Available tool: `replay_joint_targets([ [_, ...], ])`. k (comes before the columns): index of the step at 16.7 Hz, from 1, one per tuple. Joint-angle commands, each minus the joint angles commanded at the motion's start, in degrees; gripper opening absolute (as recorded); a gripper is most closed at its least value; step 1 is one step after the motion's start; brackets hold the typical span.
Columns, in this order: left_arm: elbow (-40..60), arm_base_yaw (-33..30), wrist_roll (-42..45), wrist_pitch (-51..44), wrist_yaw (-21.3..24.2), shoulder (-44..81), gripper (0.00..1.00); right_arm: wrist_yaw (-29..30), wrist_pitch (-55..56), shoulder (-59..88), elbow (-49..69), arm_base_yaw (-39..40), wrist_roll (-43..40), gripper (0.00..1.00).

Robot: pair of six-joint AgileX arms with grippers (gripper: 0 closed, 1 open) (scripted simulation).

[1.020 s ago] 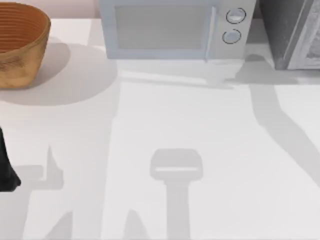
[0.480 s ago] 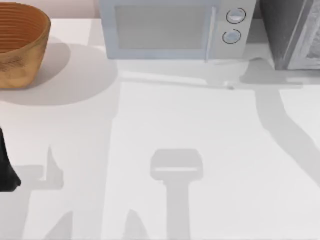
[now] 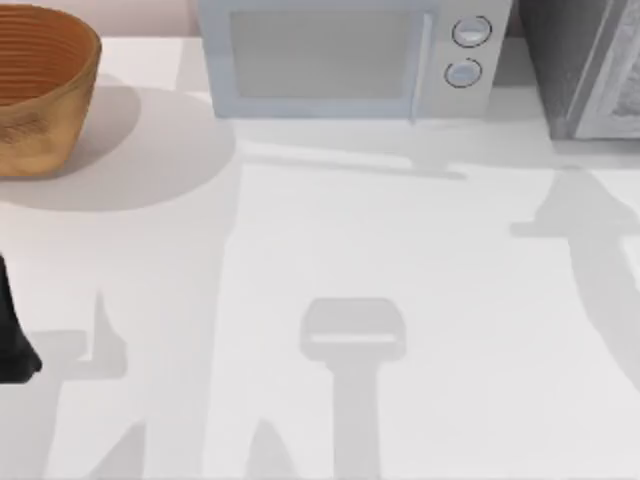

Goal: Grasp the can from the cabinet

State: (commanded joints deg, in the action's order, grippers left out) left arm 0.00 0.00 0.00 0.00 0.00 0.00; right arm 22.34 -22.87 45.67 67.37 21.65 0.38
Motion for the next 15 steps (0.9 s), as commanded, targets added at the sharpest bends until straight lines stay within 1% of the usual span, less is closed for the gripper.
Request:
replay_joint_targets([
  [6, 0.0, 0.0, 0.0, 0.0, 0.0, 0.0, 1.0, -10.7, 11.2, -22.6, -34.3, -10.4, -0.1, 0.0],
  [9, 0.0, 0.0, 0.0, 0.0, 0.0, 0.0, 1.0, -15.7, 16.3, -32.6, -49.7, -15.2, -0.2, 0.0],
  [12, 0.0, 0.0, 0.0, 0.0, 0.0, 0.0, 1.0, -19.7, 20.3, -40.4, -60.8, -19.1, -0.3, 0.0],
  [15, 0.0, 0.0, 0.0, 0.0, 0.0, 0.0, 1.0, -22.0, 22.5, -45.0, -66.6, -21.3, -0.4, 0.0],
])
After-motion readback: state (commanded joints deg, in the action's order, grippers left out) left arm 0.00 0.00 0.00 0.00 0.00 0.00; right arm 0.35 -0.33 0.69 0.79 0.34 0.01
